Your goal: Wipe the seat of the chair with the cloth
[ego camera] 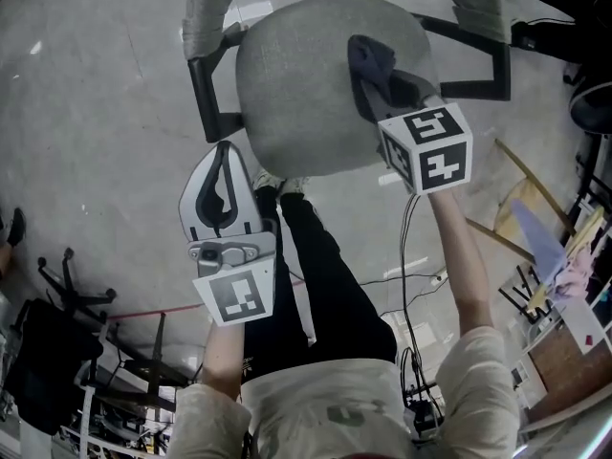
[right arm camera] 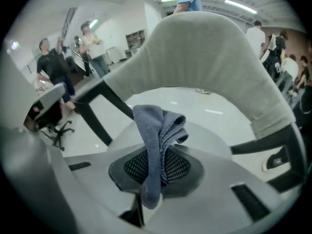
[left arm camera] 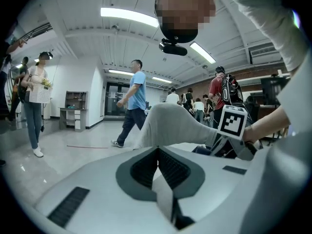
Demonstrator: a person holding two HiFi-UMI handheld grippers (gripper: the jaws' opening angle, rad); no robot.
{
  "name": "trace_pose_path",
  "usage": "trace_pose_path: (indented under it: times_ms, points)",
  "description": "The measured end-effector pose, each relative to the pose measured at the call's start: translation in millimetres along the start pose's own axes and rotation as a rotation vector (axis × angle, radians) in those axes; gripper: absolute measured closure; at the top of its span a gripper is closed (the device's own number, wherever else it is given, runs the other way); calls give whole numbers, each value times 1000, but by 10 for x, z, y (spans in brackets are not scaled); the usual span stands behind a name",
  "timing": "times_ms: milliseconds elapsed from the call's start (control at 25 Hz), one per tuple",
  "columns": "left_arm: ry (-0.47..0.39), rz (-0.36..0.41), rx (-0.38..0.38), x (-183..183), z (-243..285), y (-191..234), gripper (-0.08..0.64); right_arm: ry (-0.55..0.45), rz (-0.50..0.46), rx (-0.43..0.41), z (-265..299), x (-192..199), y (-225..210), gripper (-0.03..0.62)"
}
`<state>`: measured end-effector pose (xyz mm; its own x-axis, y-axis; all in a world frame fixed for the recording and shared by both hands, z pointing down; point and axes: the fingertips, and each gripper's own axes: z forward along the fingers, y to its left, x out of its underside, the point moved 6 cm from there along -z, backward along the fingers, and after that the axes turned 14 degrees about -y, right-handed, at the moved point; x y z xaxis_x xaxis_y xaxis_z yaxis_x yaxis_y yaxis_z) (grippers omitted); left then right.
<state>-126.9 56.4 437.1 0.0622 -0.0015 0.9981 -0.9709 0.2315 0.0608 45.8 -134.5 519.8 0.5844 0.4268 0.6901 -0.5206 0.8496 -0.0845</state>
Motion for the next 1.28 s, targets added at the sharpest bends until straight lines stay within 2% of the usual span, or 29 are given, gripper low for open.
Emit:
trace_pose_path:
  times_ms: [160,320,440,560,680,840,1080,1280]
  points:
    - [-16,6,-4,-31,-10,39,545,4,140,-238,90,93,793,543]
    - [-18,6,-12,-21,-44,68,545,72,241,-366,257,428,1411,543]
    - [-9,1,-14,17,-78,73,545,123,336,-425,399,697,1781,543]
    - [0,-6,-18,49,-111,68,545,153,375,-426,544,910,1979,543]
    - [5,-7,-18,71,-123,66,545,157,384,-385,671,1030,1981,543]
    - [6,-7,-16,86,-127,56,545,163,335,-333,734,1112,1822,543]
    - [5,-8,-4,70,-116,6,545,172,325,-326,639,1162,1616,542]
    - [11,-4,25,89,-77,-84,545,181,308,-284,510,1243,1319,542]
